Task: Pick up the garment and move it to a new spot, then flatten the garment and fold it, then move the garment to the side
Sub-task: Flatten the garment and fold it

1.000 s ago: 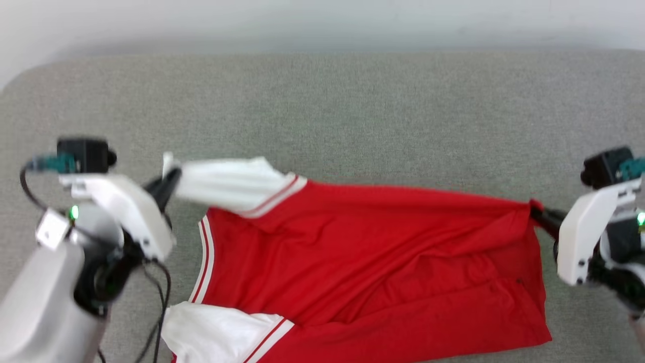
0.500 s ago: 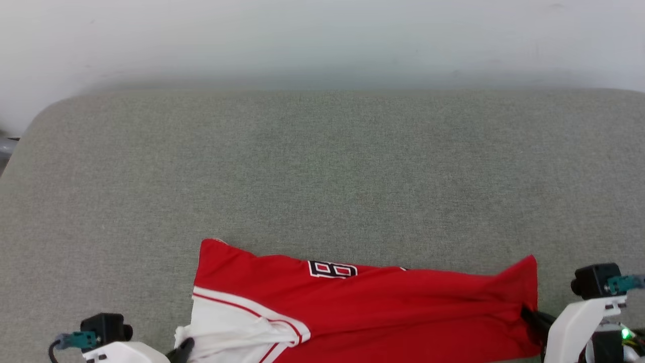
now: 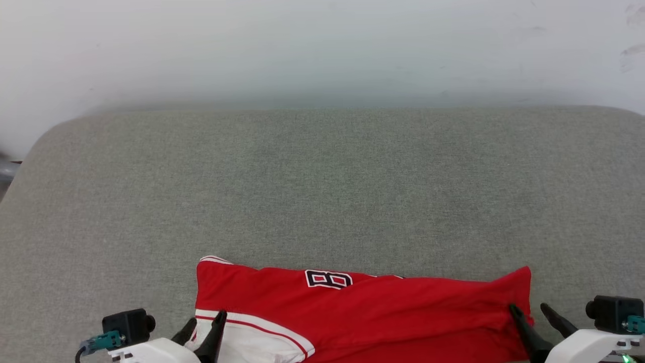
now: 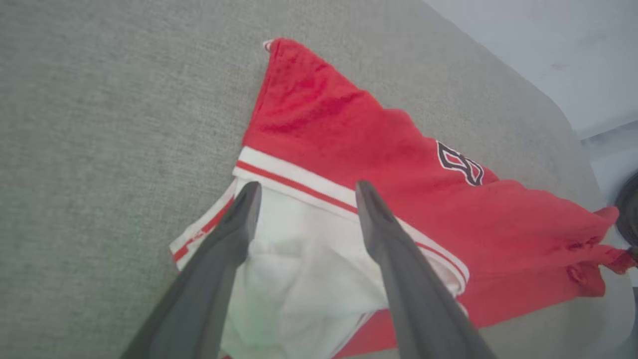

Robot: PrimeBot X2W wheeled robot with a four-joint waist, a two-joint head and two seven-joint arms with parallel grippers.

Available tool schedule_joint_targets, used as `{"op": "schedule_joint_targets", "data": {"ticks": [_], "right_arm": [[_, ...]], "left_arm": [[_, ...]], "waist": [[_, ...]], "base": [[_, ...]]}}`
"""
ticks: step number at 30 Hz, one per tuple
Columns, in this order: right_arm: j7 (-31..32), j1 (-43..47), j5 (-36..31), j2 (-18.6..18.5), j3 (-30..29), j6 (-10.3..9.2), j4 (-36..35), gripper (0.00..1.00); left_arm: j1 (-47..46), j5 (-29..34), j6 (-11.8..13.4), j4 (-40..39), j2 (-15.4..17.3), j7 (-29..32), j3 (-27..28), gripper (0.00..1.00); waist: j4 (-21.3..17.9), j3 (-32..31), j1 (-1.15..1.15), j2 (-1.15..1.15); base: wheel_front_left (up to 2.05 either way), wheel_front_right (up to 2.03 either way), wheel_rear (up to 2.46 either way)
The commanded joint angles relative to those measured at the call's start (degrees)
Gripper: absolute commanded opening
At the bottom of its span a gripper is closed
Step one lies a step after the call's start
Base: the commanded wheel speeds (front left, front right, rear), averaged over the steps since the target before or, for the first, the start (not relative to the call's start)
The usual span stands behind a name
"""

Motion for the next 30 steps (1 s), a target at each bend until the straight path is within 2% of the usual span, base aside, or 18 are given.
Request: {"op": "schedule_joint_targets", "data": {"ticks": [1, 7, 13, 20, 30], "right_arm": [[-0.4, 1.0, -0.9, 0.5, -0.8, -0.02, -1.2, 1.00], [4.6, 2.1, -3.2, -0.3, -4.6, -0.02, -4.6, 1.00], [12.2, 2.5, -4.7, -2.4, -6.8, -0.02, -6.8, 1.00], [21.4, 1.0, -4.9, -5.0, -5.7, -0.02, -7.4, 1.00], [23.2, -6.2, -2.5, -5.4, 0.0, -0.02, 0.0, 1.00]], "left_arm": [[-1.1, 1.3, -0.8, -0.4, -0.2, -2.3, 0.2, 1.00], [-2.9, 7.5, -1.7, -2.1, -0.6, -12.5, 0.7, 1.00], [-4.2, 14.7, -0.4, -3.0, -0.4, -19.6, 0.3, 1.00], [-6.6, 21.2, -0.5, -5.3, -2.1, -21.5, 0.3, 1.00], [-9.8, 24.3, -2.0, -7.3, -4.7, -21.7, 0.4, 1.00]], "waist": [[-0.5, -0.6, 0.01, 0.00], [-0.8, -1.8, 0.01, 0.00], [0.0, -2.0, 0.01, 0.00], [2.1, 0.5, 0.01, 0.00], [4.0, 6.3, 0.01, 0.00]], "base": [[0.00, 0.00, 0.00], [0.00, 0.00, 0.00], [0.00, 0.00, 0.00], [0.00, 0.00, 0.00], [0.00, 0.00, 0.00]]}}
